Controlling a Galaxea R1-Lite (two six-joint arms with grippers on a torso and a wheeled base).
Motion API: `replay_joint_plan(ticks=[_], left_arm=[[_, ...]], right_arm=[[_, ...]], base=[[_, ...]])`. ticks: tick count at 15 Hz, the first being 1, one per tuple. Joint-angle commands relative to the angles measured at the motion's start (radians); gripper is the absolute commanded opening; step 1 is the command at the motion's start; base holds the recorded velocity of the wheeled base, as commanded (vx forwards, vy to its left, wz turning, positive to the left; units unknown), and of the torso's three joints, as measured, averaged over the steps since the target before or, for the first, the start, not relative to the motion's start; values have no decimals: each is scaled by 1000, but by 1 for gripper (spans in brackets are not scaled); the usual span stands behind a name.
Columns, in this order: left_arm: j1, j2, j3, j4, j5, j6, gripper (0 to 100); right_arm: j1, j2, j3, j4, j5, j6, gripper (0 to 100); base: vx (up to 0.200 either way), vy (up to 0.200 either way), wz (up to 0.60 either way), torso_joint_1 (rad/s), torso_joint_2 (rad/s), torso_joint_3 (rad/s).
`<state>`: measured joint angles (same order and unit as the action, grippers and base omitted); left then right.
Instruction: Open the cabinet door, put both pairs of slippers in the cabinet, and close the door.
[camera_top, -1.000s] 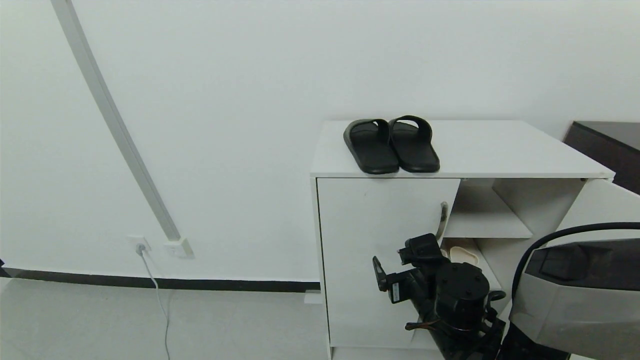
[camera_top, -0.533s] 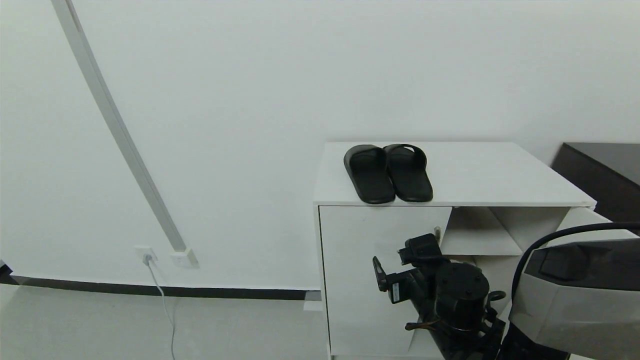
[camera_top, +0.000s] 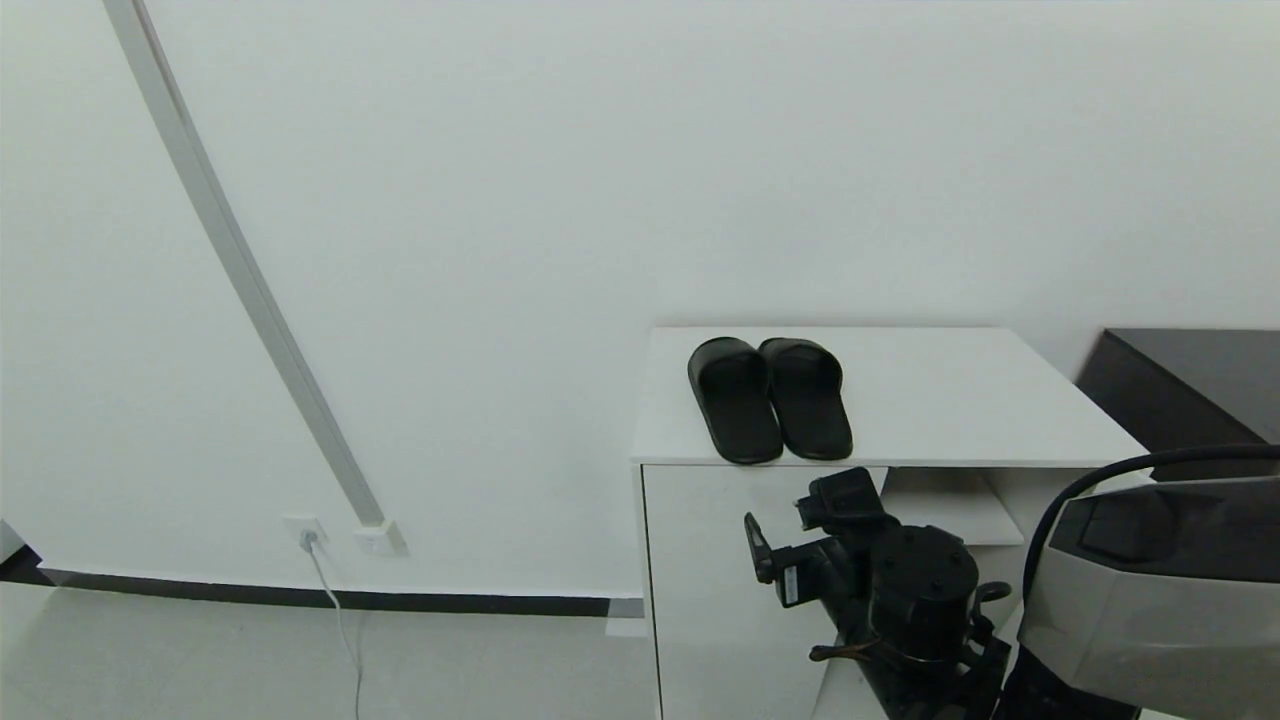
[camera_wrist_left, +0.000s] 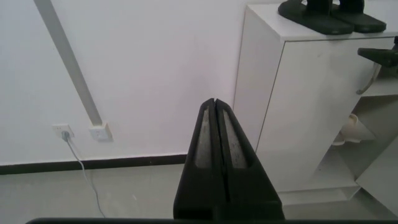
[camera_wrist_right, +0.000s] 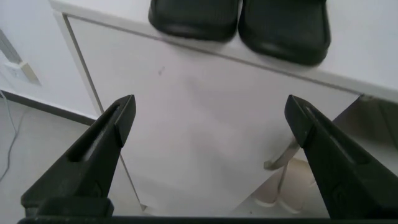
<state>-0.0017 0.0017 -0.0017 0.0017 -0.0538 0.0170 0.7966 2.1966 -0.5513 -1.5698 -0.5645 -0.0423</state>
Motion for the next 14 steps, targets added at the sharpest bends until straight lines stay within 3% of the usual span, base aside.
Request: replay_joint_plan(ticks=[1,7,11,14], left_arm=[[0,1,0,0,0,-2,0],[0,1,0,0,0,-2,0],[0,1,0,0,0,-3,0],[0,1,0,0,0,-2,0]], right_arm=[[4,-11,1,-1,1,-1,100],[4,-38,7,-1,32,9,100],[0,-60,-4,-1,77,15,100],[-54,-98,-73,27,100,-60,100]], base=[[0,0,0,203,-452,-256],[0,0,0,165,-363,-197],[0,0,0,7,-15,-8],[0,0,0,0,0,0]])
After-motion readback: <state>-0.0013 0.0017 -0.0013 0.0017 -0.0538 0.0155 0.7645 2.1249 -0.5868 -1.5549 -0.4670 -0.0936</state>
